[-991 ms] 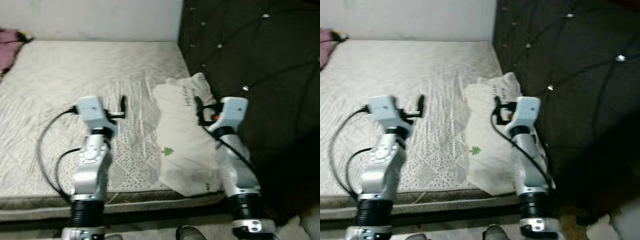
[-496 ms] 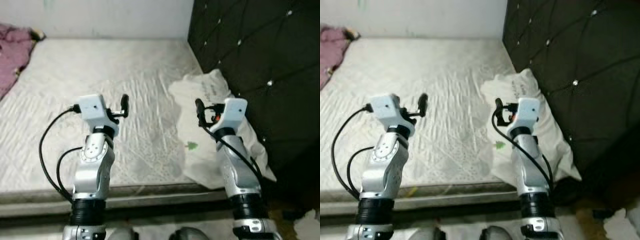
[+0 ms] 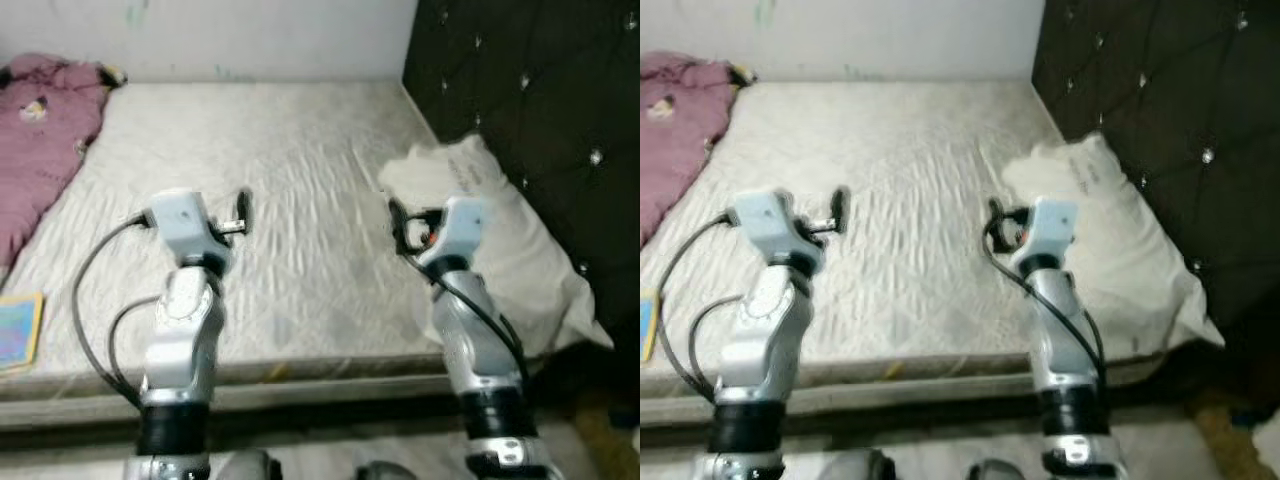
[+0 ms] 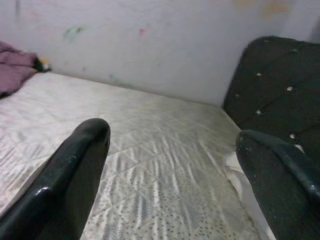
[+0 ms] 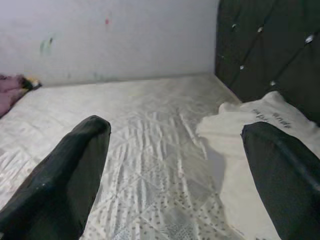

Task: Clean up the room

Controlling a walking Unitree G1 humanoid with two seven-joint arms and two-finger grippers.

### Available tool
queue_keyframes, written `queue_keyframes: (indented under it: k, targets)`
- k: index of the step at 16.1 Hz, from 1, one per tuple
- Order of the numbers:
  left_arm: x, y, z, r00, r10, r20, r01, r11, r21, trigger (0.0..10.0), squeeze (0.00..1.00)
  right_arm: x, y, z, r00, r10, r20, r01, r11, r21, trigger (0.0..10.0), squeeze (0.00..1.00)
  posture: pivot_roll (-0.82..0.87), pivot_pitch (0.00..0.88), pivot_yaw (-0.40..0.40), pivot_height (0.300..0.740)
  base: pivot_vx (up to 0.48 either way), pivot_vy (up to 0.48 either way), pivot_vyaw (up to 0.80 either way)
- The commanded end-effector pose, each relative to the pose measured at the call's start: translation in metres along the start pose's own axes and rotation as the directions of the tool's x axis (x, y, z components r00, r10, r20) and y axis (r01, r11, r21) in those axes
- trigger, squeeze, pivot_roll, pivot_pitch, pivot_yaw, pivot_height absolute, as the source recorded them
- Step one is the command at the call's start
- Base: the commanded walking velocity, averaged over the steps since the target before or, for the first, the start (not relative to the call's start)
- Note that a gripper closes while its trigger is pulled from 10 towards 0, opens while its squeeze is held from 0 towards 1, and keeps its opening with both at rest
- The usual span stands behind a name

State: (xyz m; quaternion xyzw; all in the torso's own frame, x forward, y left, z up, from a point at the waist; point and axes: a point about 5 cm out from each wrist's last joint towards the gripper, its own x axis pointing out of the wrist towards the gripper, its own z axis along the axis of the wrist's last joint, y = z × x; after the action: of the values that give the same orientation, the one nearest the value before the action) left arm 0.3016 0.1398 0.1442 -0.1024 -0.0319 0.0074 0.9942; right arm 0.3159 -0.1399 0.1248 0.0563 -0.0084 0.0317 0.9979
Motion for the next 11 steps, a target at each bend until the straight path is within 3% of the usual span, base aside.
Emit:
queue_keyframes:
  k: [1, 2, 7, 11]
  targets:
    - [0.0017, 0.0052, 0.0049, 1.000, 0.009, 0.013, -0.009, 1.000, 0.017, 10.0, 0.00, 0.0030, 0.0086, 0.0078, 0.999, 0.021, 0.028, -0.021, 1.000, 0.012, 10.0, 0.00, 0.03, 0.000, -0.017, 0.740, 0.000, 0.480, 0.00]
    - [0.0016, 0.0050, 0.0055, 1.000, 0.007, 0.017, -0.007, 1.000, 0.016, 10.0, 0.00, 0.0030, 0.0088, 0.0078, 0.999, 0.022, 0.028, -0.022, 1.000, 0.011, 10.0, 0.00, 0.03, 0.000, -0.017, 0.740, 0.000, 0.480, 0.00]
    - [0.0002, 0.0022, 0.0077, 0.999, -0.021, 0.042, 0.020, 1.000, 0.012, 10.0, 0.00, 0.0035, 0.0092, 0.0073, 0.999, 0.029, 0.023, -0.030, 1.000, 0.007, 10.0, 0.00, 0.03, 0.000, -0.017, 0.740, 0.000, 0.000, 0.00]
    - [-0.0003, 0.0018, 0.0084, 0.998, -0.036, 0.048, 0.035, 0.999, 0.007, 10.0, 0.00, 0.0037, 0.0098, 0.0073, 0.999, 0.032, 0.024, -0.032, 0.999, 0.005, 10.0, 0.00, 0.03, 0.000, -0.017, 0.740, 0.277, 0.000, 0.00]
